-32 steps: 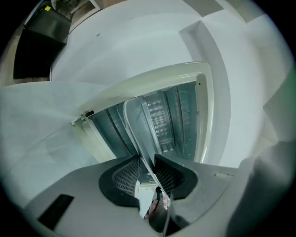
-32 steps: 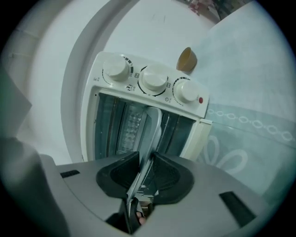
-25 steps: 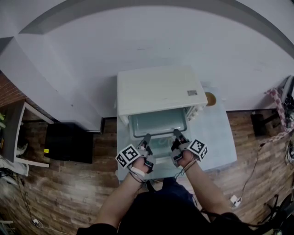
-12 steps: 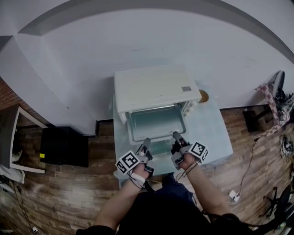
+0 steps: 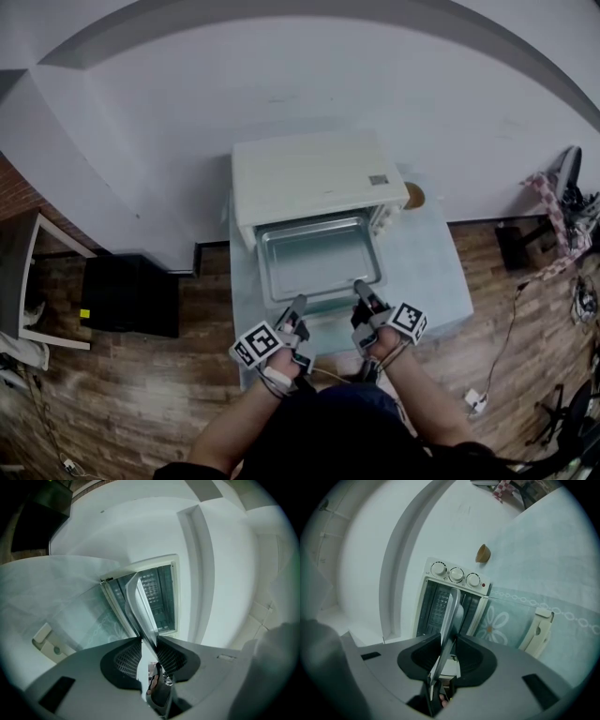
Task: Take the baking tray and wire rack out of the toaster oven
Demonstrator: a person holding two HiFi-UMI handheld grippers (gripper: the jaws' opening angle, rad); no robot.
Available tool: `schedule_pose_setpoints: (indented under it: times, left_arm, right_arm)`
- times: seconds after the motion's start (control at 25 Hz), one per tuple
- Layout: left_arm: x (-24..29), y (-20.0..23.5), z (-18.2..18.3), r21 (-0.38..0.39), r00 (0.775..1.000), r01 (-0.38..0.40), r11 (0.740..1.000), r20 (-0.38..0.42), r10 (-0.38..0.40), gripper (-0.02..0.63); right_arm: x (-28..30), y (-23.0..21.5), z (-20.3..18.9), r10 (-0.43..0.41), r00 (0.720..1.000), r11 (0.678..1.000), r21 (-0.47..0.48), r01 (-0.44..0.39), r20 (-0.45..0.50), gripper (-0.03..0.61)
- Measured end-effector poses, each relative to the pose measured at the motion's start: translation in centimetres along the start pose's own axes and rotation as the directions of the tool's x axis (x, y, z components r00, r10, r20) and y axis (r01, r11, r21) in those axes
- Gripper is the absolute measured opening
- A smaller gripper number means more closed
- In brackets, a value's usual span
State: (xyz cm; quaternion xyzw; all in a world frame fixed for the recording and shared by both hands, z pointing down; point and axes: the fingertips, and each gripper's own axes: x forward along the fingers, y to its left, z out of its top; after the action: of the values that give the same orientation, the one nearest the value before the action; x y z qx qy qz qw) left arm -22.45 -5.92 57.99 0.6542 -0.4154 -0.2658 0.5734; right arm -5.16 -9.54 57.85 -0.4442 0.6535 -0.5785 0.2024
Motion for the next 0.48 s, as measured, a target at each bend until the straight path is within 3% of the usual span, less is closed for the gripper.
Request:
schedule_pose_setpoints:
  times: [0.28,0.48]
  left_arm:
    - [-1.2,-0.1,-2.9,-0.029,0.999,-0.041,0.999,0.019,0.042,0.098]
    - [-2.1,-0.7,-5.3,-0.009,0.997,-0.063,0.998,0.047,0.064,0.099]
  right_arm:
    - [-1.9,-0.7,0.4,0.016,0.999,1.0,0.006,-0.016,-0.052,0.101]
    - [-4.1,-1.0,0.8,0.027,0.994,1.0,-0.005,-0.028,-0.107,0.107]
